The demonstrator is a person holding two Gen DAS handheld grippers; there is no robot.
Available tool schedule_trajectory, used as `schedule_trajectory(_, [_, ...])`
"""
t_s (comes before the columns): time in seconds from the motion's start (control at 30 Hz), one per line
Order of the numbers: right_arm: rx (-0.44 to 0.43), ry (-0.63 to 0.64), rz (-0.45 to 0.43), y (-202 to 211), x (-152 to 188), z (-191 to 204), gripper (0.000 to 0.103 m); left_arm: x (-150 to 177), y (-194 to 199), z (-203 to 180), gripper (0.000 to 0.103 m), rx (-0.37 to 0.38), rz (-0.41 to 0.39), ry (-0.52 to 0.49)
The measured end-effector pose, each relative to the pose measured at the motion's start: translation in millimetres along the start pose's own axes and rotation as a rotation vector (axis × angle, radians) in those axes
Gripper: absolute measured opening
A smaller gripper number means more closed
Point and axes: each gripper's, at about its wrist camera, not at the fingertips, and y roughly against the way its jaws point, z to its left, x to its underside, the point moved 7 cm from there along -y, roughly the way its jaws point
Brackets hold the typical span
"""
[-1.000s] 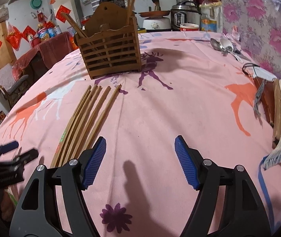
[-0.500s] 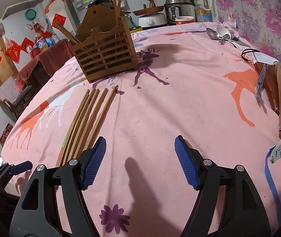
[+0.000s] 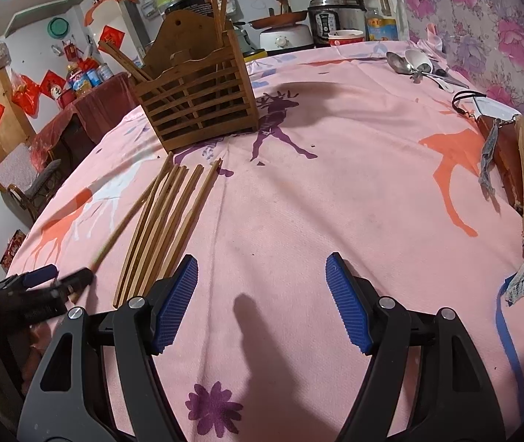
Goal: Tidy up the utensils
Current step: 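Position the left tool around one chopstick while the right tool aligns over another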
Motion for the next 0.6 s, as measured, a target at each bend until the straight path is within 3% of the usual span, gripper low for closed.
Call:
schedule_trajectory(0.2, [0.003, 0.027, 0.0, 1.4, 0.8, 4.0, 0.07, 8.8, 5.1, -23.2, 0.091, 0.022, -0.025, -0.077])
schedule_trajectory(0.3, [0.01, 0.097, 0.007, 4.0, 5.3, 14.6, 0.07, 4.9, 3.0, -29.4, 0.072, 0.009, -0.053, -0.087])
schedule_trajectory(0.37, [0.013, 0.132, 0.008, 6.7, 9.3, 20.9, 0.07, -0.3, 1.6, -21.4, 0.051, 0.0, -0.059, -0.055])
schedule_trajectory(0.47, [-0.003, 0.18, 0.02, 9.3, 17.4, 31.4, 0.07, -5.7, 0.5, -4.4, 0.026, -0.005, -0.065, 0.005])
schedule_trajectory(0.6, [-0.027, 0.242, 0.028, 11.8, 26.0, 46.4, 0.07, -5.6, 2.1, 3.7, 0.022, -0.011, -0.074, 0.039])
